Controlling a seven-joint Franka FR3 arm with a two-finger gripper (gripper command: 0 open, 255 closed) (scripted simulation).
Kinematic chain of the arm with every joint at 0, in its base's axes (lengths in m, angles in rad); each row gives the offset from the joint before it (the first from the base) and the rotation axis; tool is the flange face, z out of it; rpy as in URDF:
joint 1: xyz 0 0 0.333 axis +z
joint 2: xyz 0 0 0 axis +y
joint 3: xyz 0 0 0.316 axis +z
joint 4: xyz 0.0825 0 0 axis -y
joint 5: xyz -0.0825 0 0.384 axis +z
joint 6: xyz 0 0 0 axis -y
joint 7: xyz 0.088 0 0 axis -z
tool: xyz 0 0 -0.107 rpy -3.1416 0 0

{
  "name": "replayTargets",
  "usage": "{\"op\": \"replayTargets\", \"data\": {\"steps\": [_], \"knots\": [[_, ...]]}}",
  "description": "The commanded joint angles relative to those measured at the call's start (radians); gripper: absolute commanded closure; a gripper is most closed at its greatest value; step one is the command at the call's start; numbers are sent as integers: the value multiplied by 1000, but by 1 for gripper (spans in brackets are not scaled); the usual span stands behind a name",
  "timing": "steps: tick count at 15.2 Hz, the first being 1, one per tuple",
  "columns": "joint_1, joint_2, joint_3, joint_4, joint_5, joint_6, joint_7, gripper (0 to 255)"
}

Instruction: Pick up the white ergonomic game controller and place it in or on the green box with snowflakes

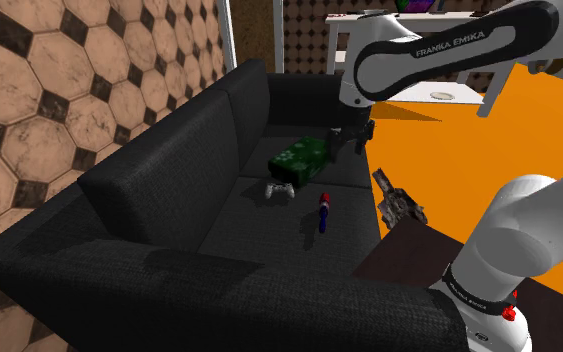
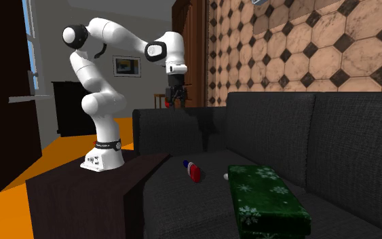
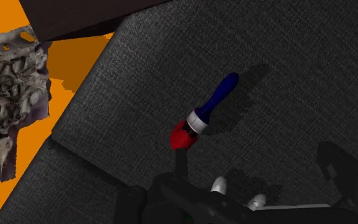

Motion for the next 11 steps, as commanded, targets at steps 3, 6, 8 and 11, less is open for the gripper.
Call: {"op": "replayTargets", "data": {"steps": [3, 6, 8, 11], "knots": [[-10, 139, 23, -3, -18, 170, 37, 0], [-21, 251, 38, 13, -41, 283, 70, 0], [-29, 329, 47, 32, -63, 352, 96, 0], [-42, 449, 57, 74, -107, 447, 144, 0]]}}
